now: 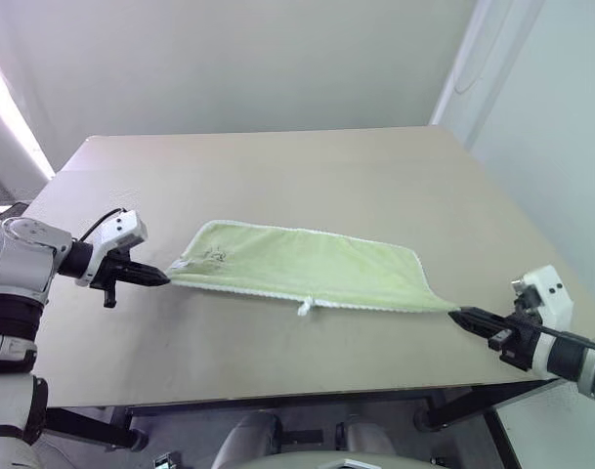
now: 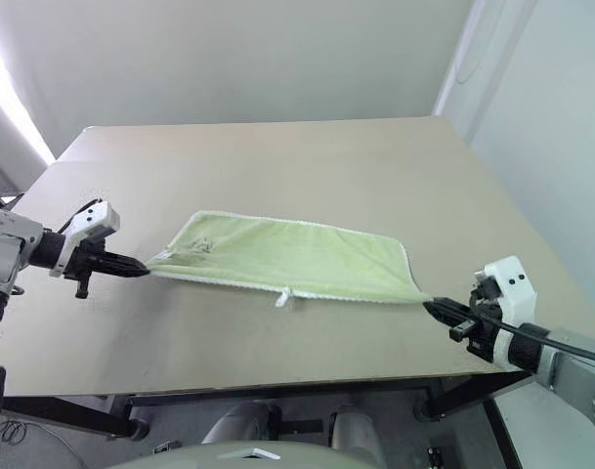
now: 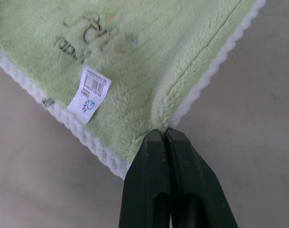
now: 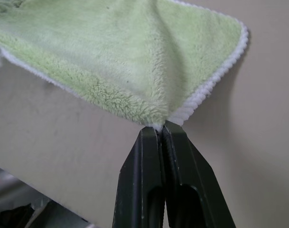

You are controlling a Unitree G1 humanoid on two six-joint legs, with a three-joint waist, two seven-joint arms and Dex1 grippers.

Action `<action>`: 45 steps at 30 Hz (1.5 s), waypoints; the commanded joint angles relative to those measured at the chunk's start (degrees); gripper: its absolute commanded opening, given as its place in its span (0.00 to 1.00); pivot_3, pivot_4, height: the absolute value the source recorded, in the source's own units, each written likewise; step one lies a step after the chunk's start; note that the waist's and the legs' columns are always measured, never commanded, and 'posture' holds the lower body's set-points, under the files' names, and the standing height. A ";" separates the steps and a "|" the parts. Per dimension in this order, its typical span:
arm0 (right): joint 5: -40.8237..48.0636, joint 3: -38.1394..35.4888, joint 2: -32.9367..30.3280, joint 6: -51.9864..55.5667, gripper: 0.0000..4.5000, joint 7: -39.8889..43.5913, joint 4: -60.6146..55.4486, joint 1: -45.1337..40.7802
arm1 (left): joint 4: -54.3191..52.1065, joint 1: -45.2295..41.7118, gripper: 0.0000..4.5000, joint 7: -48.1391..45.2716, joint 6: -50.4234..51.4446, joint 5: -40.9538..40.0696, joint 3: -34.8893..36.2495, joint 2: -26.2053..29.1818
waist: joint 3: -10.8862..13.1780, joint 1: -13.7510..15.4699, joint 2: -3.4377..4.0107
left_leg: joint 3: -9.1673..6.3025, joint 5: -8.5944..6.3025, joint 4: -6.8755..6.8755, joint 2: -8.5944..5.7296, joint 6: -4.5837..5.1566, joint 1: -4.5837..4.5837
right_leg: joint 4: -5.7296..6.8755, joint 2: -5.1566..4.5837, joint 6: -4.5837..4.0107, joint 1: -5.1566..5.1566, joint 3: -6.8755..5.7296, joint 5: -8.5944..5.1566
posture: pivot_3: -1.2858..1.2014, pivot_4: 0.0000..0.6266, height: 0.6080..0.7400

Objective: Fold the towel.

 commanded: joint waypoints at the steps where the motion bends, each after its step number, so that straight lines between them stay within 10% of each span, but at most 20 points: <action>1: 2.00 -3.17 0.57 -1.18 0.01 -0.27 -5.45 2.48 | -2.86 1.25 0.00 1.25 1.74 -1.78 2.12 3.33 | 0.01 -0.07 0.02 | 0.07 0.00 -0.02 0.05 0.00 0.00 | 0.00 0.00 -0.01 -0.02 0.00 -0.01 | 0.52 0.00 0.64; 13: 0.70 -4.76 -0.85 -4.20 0.01 1.38 -6.61 10.70 | -1.97 3.60 0.00 3.16 1.46 -2.83 -0.09 4.87 | 0.04 0.04 0.14 | 1.40 -0.03 -0.05 0.99 0.04 -0.21 | -0.24 -0.08 -0.08 0.02 -0.16 0.00 | 0.52 0.00 0.64; 31: -5.34 10.93 2.75 -1.70 0.01 -12.95 15.23 -19.21 | 39.03 -27.33 0.00 20.04 -11.94 6.18 -6.37 -15.79 | 0.18 0.24 0.40 | 2.32 -0.09 -0.07 1.84 0.53 -0.33 | -1.26 -0.56 0.09 0.64 -1.70 0.40 | 0.52 0.00 0.64; 45: -12.80 14.43 6.42 -4.15 0.01 -15.13 31.47 -29.85 | 48.60 -32.10 0.00 31.41 -17.22 8.43 -3.78 -22.03 | 0.24 0.20 0.28 | 2.36 -0.11 0.37 1.78 0.59 -0.19 | -0.94 -0.42 0.43 0.84 -1.70 0.53 | 0.52 0.00 0.64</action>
